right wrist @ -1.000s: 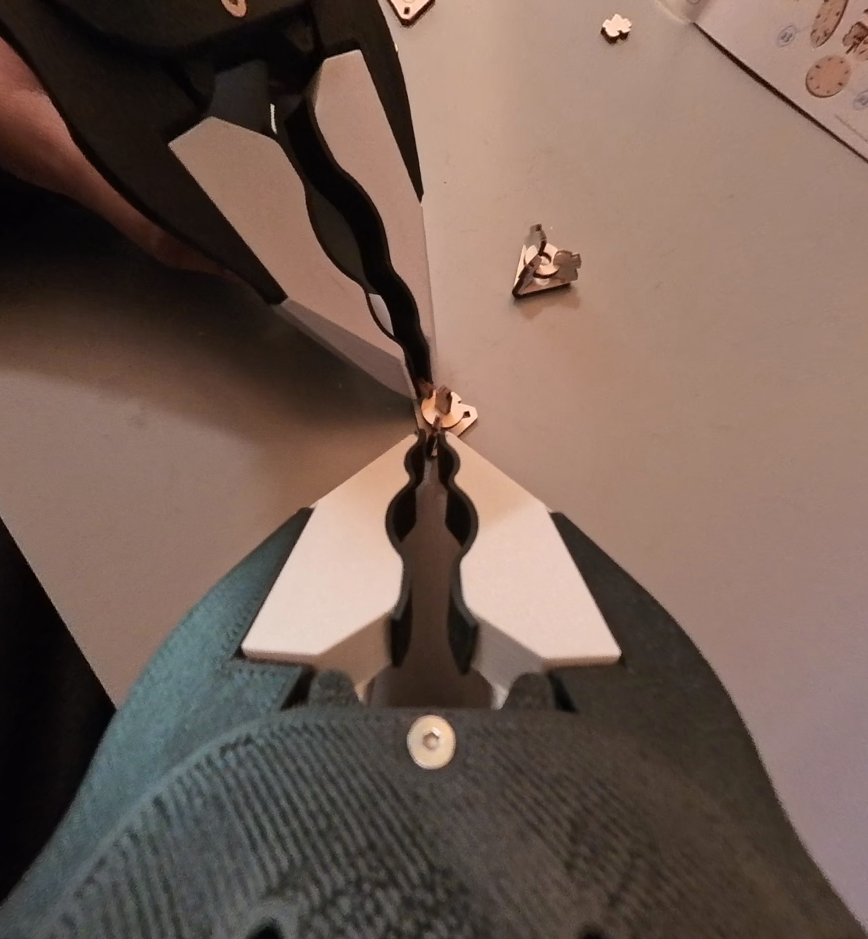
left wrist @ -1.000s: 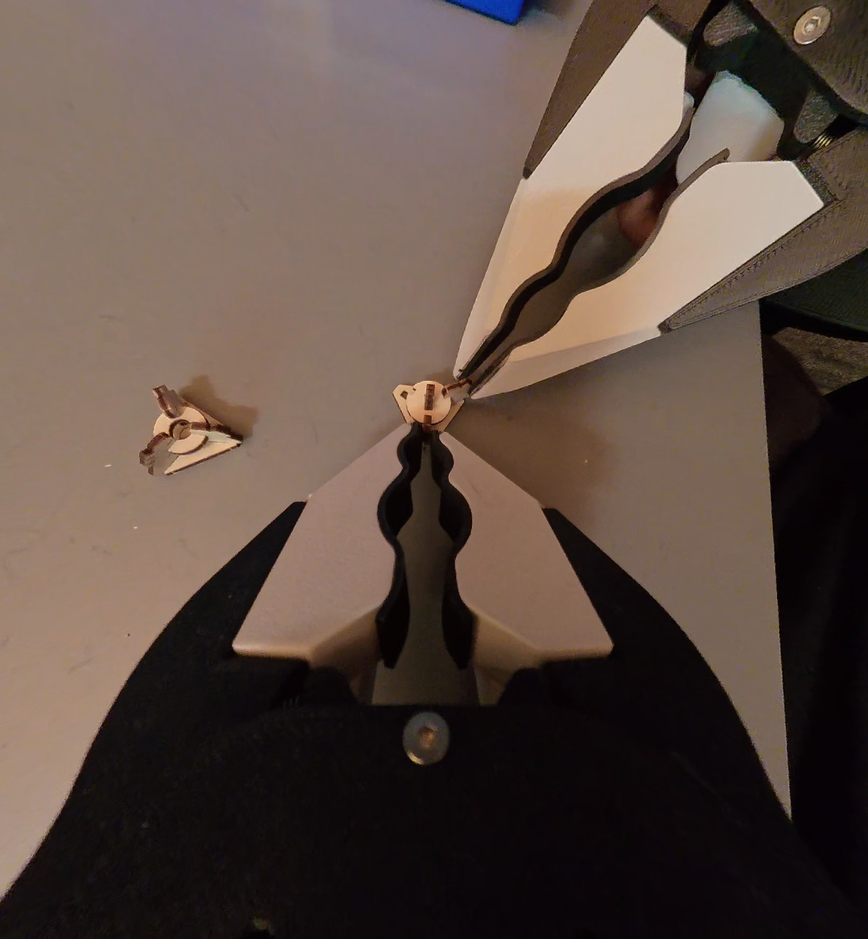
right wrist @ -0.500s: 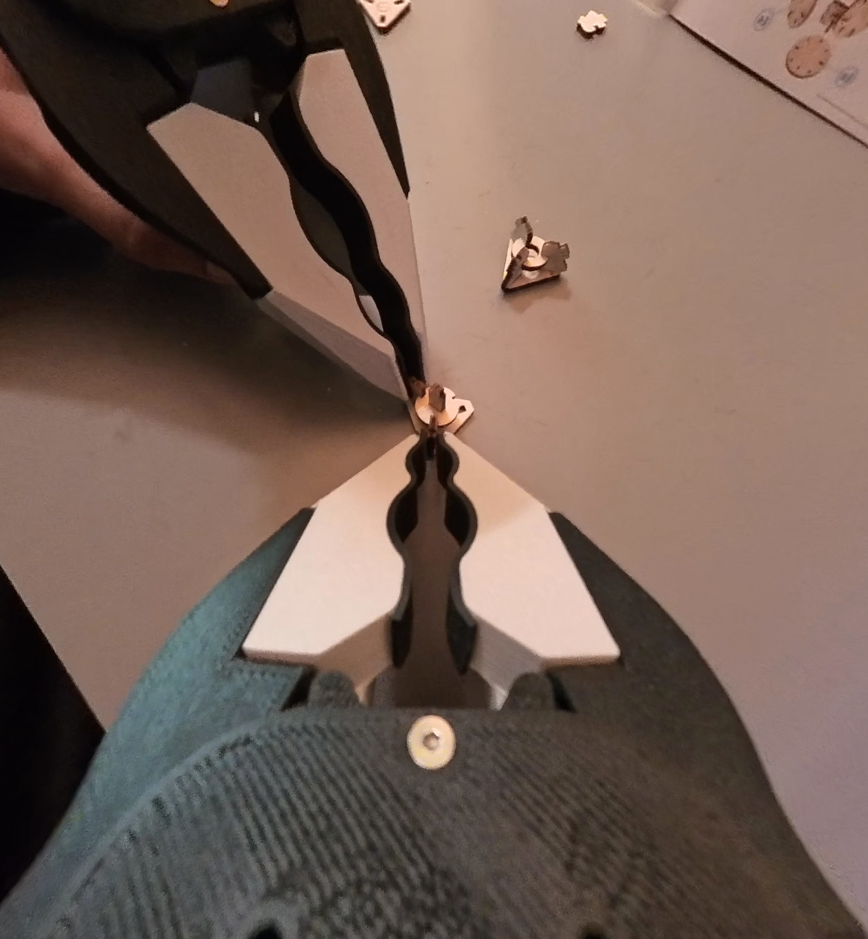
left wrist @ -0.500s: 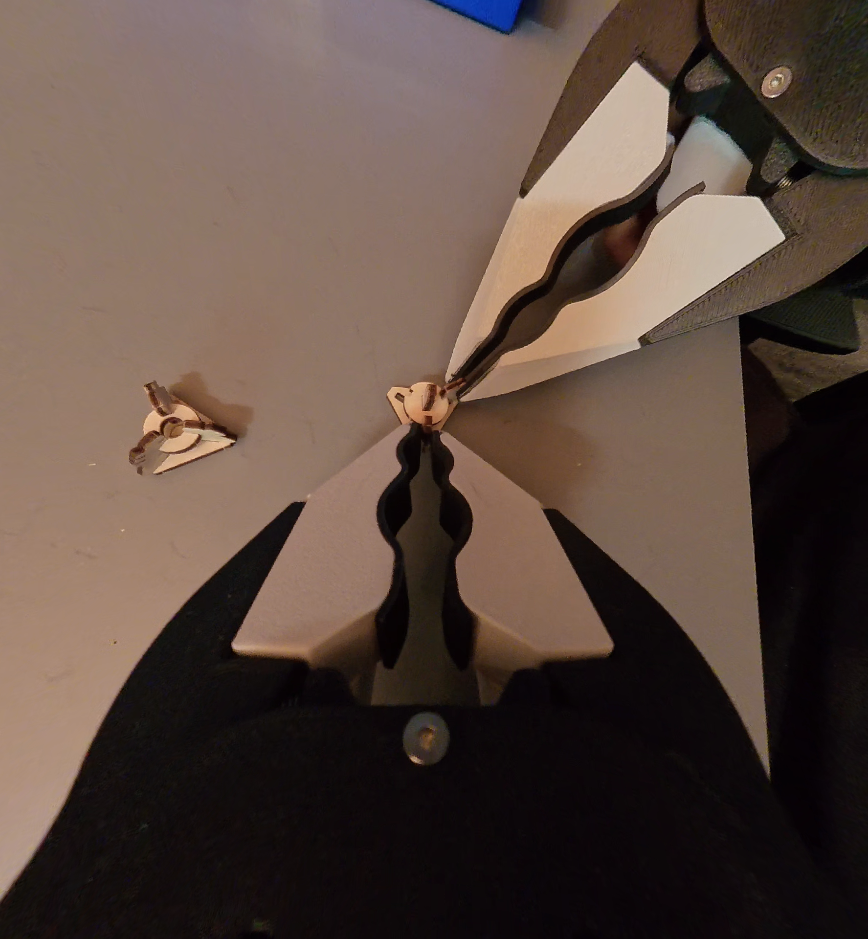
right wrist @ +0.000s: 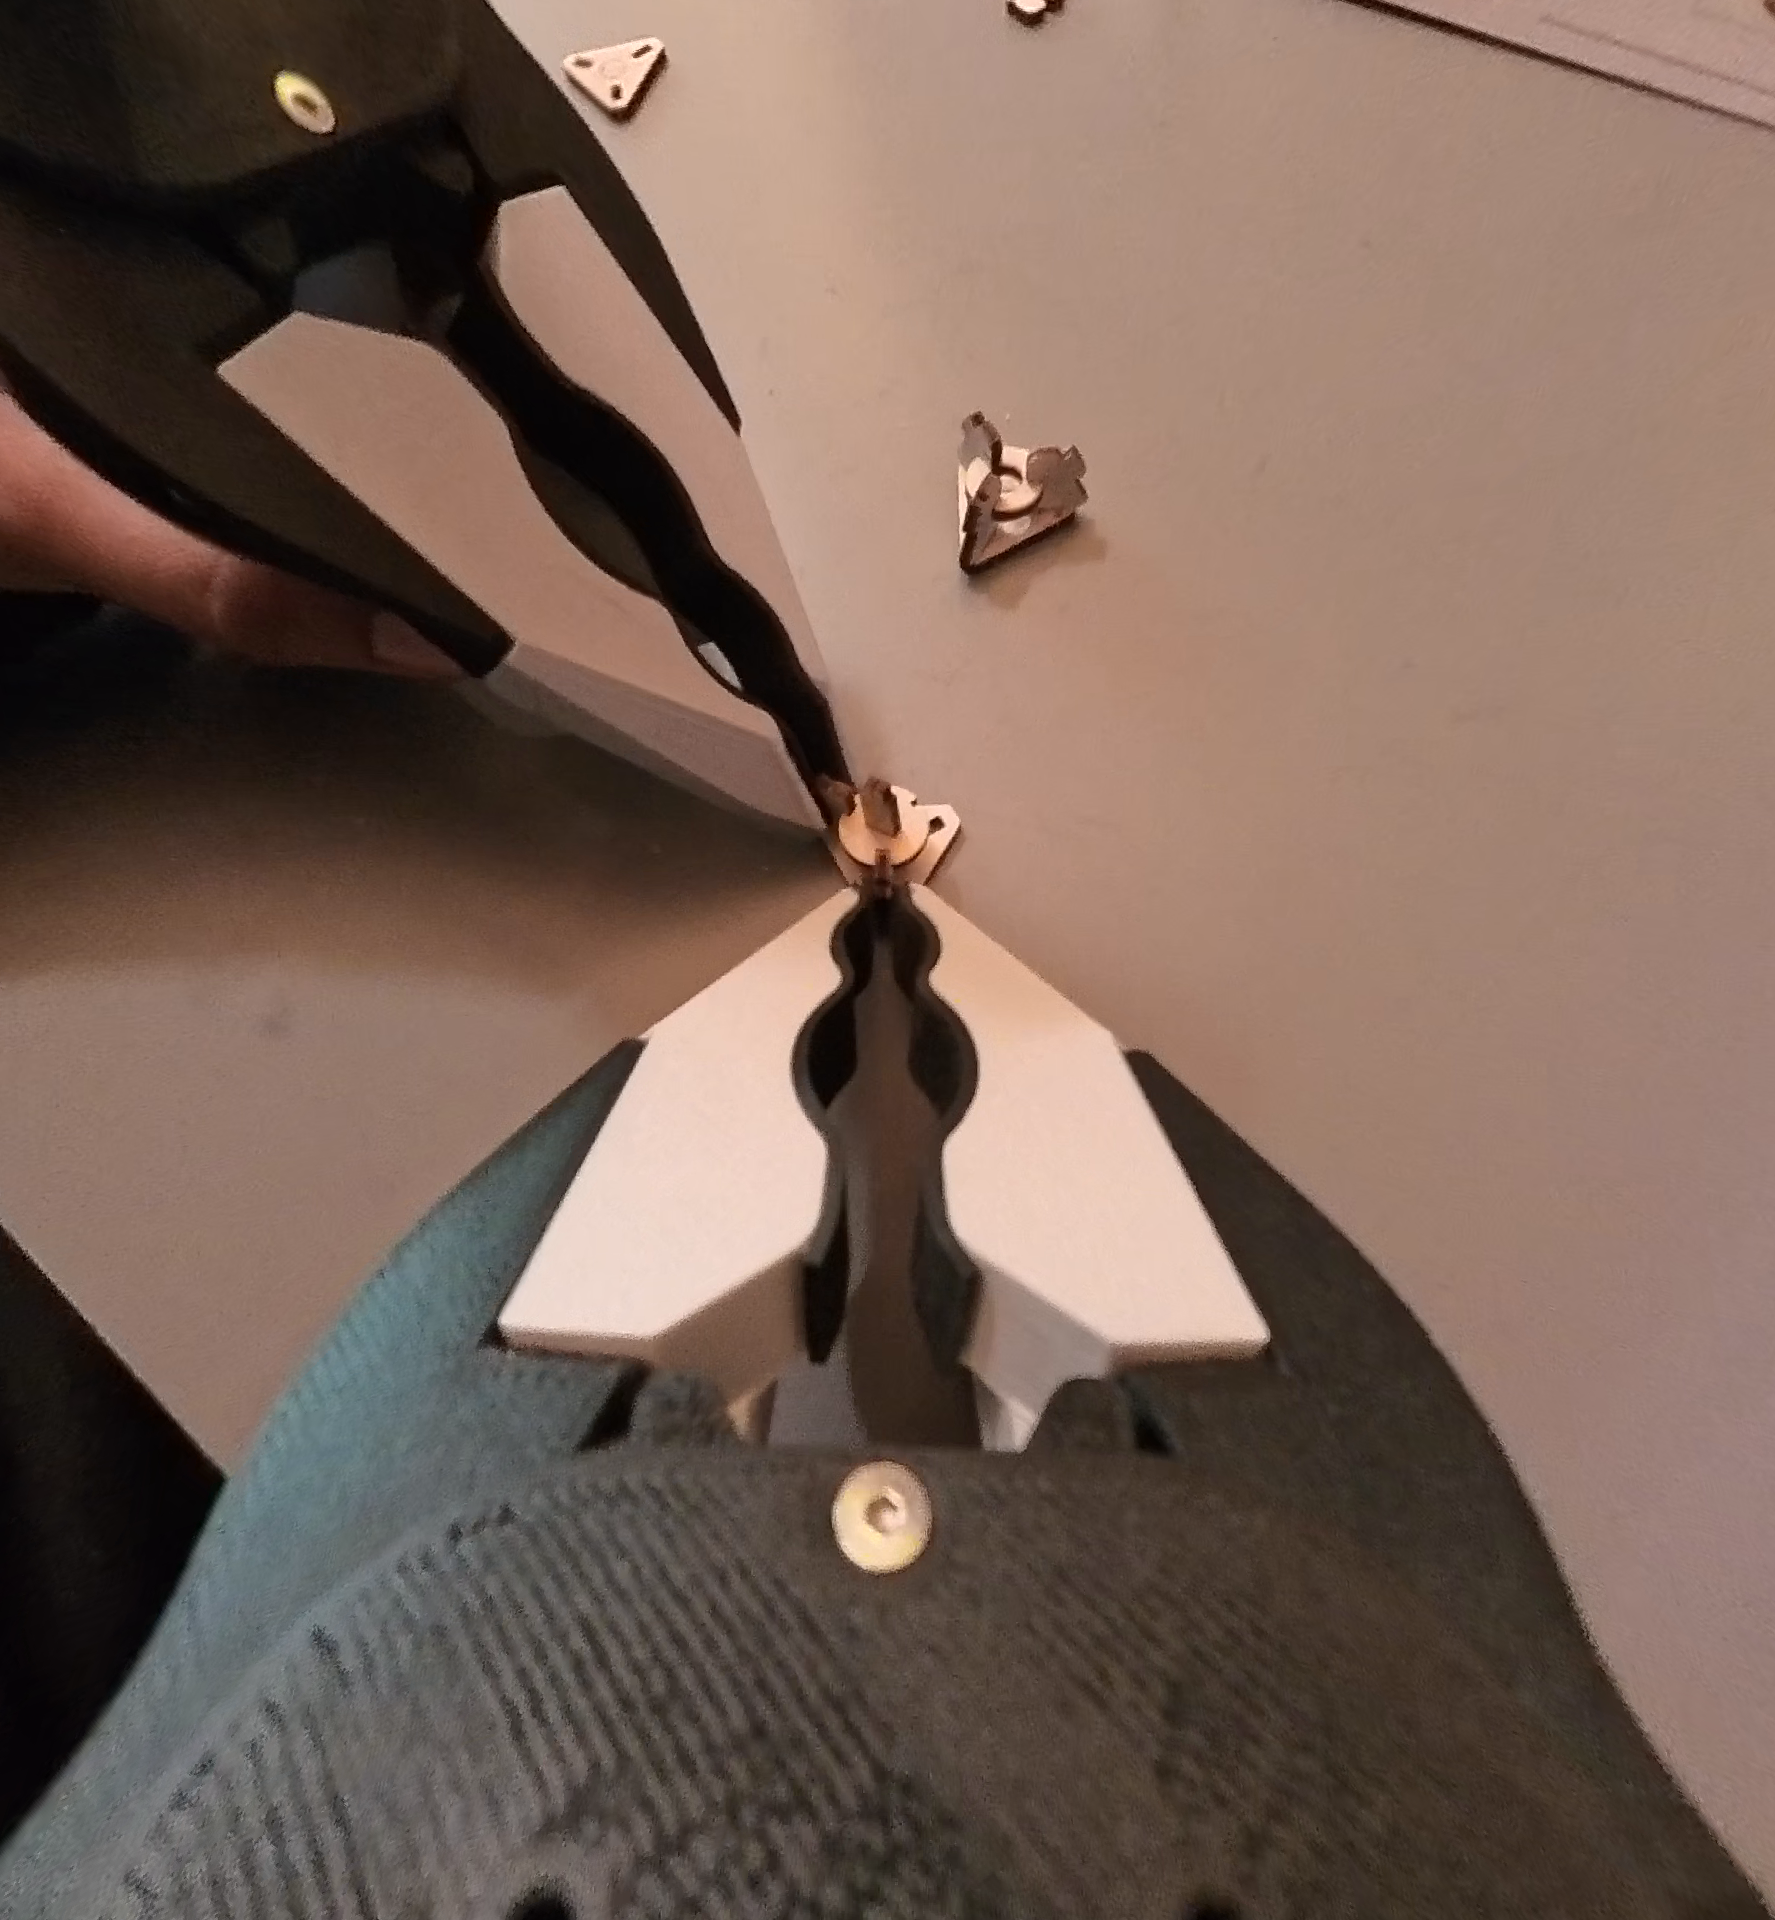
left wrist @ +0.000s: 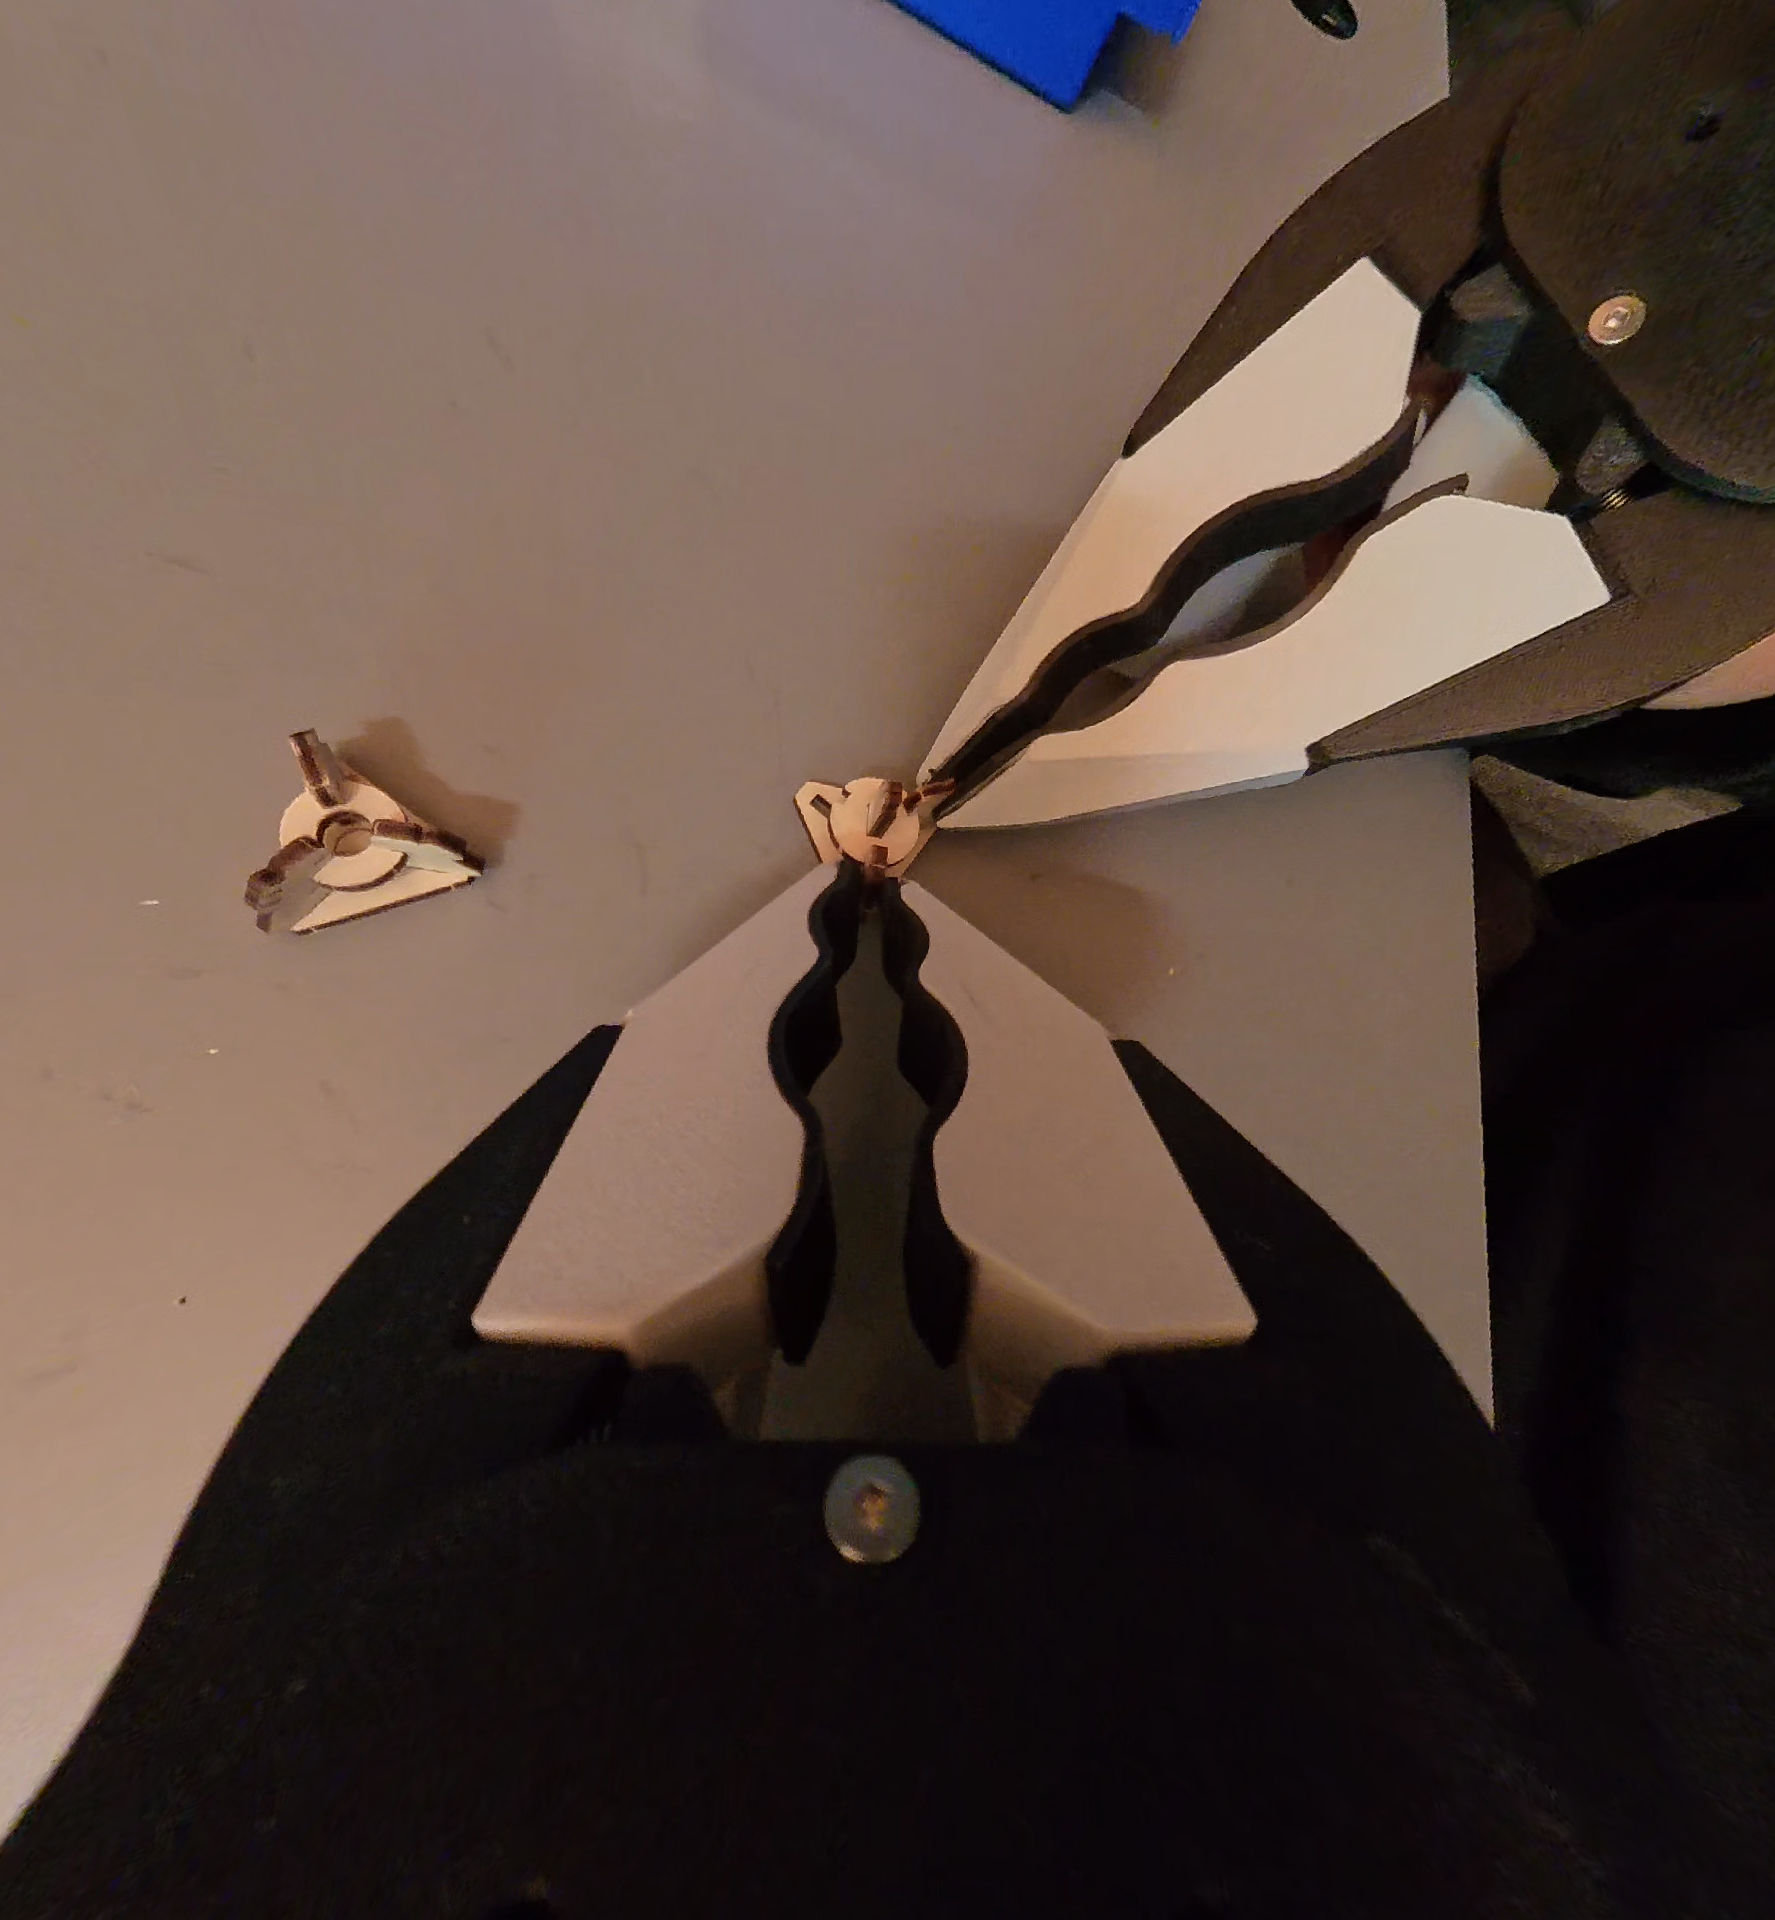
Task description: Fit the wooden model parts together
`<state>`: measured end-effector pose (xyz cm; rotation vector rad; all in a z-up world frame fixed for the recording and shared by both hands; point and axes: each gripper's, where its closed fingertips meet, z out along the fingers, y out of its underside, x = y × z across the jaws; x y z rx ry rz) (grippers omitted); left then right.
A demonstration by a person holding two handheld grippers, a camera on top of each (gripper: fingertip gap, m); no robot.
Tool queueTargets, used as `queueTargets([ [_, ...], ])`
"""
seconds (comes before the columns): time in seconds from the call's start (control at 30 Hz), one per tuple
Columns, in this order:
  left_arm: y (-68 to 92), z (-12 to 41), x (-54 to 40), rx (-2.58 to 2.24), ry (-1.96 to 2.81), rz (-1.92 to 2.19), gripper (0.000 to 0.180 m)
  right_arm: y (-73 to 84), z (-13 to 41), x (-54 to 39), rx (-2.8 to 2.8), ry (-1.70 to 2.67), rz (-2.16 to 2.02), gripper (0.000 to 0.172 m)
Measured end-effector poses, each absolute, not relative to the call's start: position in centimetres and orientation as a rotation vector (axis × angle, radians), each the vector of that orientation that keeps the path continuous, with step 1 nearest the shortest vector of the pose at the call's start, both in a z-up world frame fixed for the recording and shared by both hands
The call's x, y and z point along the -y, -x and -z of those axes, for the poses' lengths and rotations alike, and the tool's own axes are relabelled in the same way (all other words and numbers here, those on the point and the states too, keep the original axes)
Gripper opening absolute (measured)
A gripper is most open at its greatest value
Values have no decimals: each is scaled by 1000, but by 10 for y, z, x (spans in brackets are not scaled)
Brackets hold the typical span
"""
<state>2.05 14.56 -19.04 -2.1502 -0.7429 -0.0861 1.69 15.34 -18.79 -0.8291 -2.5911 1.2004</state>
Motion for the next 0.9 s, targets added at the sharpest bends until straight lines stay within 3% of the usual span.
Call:
queueTargets([
  [0.47,-20,191,-145,718,2189,99,2,-17,192,-156,2842,792,-580,1],
  [0.73,-17,190,-146,736,2169,85,1,-12,188,-154,2757,689,-699,12],
  [0.9,-16,191,-147,735,2178,62,2,-11,185,-155,2733,652,-758,6],
])
